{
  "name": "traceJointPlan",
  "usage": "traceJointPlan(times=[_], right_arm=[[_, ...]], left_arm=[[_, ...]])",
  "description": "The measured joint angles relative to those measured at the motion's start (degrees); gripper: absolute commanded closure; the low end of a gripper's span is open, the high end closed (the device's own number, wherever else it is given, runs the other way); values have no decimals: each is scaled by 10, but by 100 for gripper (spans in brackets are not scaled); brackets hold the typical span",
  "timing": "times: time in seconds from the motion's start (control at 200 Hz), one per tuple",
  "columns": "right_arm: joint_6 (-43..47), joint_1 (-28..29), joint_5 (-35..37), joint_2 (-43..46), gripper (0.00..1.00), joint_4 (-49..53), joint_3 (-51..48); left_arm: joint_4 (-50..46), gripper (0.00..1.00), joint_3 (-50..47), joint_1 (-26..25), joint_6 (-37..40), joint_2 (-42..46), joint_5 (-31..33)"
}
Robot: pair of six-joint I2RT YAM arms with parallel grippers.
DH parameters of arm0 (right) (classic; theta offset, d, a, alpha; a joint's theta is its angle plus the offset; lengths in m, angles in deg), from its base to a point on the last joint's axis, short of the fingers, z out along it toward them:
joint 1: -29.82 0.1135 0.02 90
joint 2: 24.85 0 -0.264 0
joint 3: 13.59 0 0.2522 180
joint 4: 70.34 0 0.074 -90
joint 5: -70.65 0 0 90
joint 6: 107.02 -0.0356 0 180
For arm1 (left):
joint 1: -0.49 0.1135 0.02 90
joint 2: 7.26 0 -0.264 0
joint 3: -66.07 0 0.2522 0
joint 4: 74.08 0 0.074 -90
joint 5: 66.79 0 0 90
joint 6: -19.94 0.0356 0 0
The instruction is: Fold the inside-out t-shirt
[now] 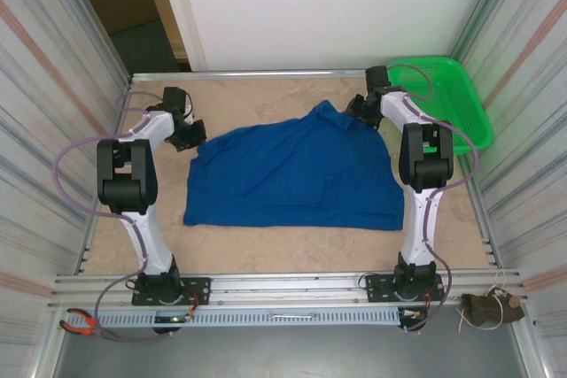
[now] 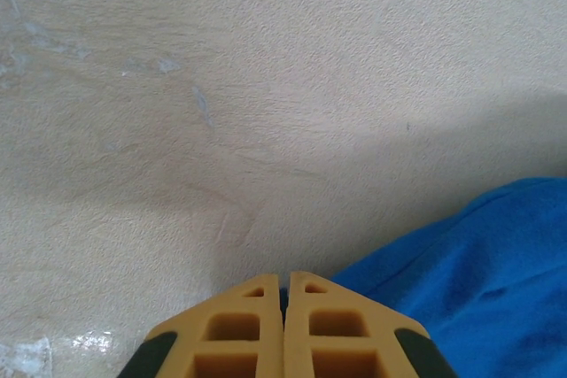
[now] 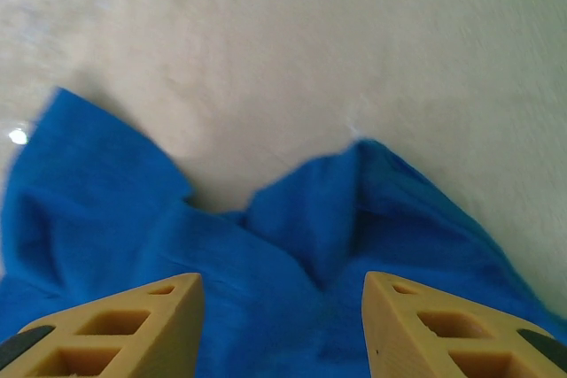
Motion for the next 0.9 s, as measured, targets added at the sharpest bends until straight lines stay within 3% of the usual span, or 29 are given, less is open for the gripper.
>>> traceJointPlan(times=[0.391, 0.601, 0.902], right_arm=[[-15, 2, 6, 5, 58, 5, -18], [-15, 3, 6, 26, 69, 6, -18], [-23, 5, 5, 28, 64, 8, -10]], left_arm=[[0, 100, 0, 0, 0, 0, -1], [0, 100, 0, 0, 0, 0, -5], [2, 100, 0, 0, 0, 0, -5]])
